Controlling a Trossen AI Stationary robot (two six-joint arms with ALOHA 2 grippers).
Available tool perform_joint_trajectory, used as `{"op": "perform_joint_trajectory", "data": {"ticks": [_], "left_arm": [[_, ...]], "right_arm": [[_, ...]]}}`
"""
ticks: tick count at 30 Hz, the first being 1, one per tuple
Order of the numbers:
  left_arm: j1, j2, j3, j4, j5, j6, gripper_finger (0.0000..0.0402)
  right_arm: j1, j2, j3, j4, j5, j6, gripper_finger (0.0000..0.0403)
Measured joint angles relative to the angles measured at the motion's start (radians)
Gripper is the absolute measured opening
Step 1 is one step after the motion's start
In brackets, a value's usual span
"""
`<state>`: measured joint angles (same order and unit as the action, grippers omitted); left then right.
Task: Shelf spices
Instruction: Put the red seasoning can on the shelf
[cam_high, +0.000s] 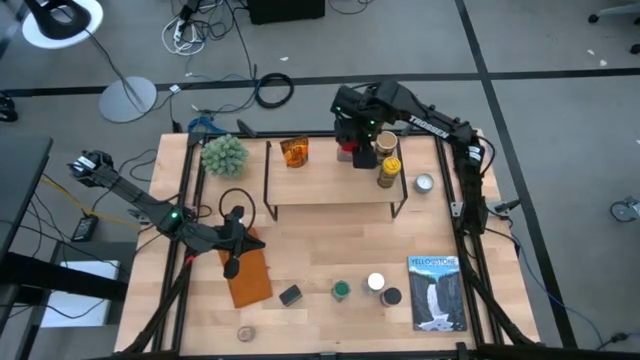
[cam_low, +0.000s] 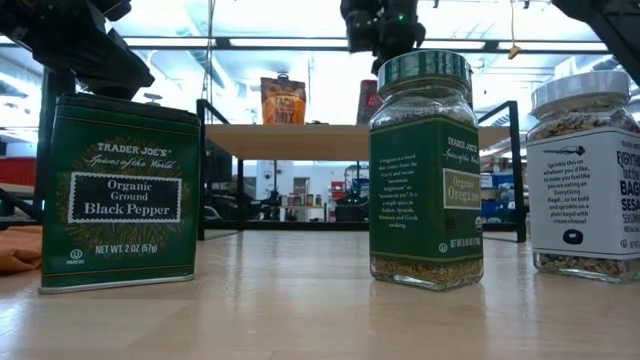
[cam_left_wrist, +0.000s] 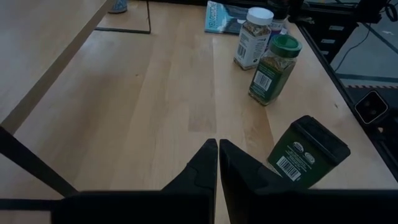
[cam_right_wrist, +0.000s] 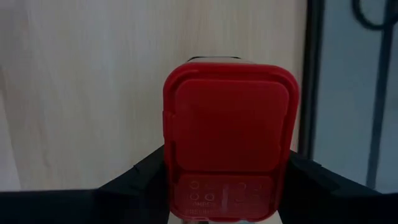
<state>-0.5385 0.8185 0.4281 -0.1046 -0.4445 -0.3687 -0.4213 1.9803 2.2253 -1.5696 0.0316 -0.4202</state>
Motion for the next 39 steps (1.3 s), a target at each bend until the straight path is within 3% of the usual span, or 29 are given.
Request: {"op": "perform_joint_trajectory", "data": {"ticks": [20, 26, 33, 39], "left_arm": [[0.0, 0.0, 0.0, -0.002, 0.0, 0.003, 0.0021], [0.0, 0.0, 0.0, -0.002, 0.0, 0.002, 0.0021], [0.0, 0.0, 0.0, -0.002, 0.0, 0.002, 0.0021], [0.0, 0.0, 0.0, -0.001, 0.0, 0.002, 0.0021]], "right_arm": [[-0.004, 0.028, 0.0, -0.002, 0.002, 0.024, 0.0214], [-0.005, 0.028, 0.0, -0.001, 0.0, 0.08, 0.0246], [0.0, 0.028, 0.0, -0.002, -0.019, 0.057, 0.0221], [0.0, 0.028, 0.0, -0.002, -0.017, 0.073, 0.0257]]}}
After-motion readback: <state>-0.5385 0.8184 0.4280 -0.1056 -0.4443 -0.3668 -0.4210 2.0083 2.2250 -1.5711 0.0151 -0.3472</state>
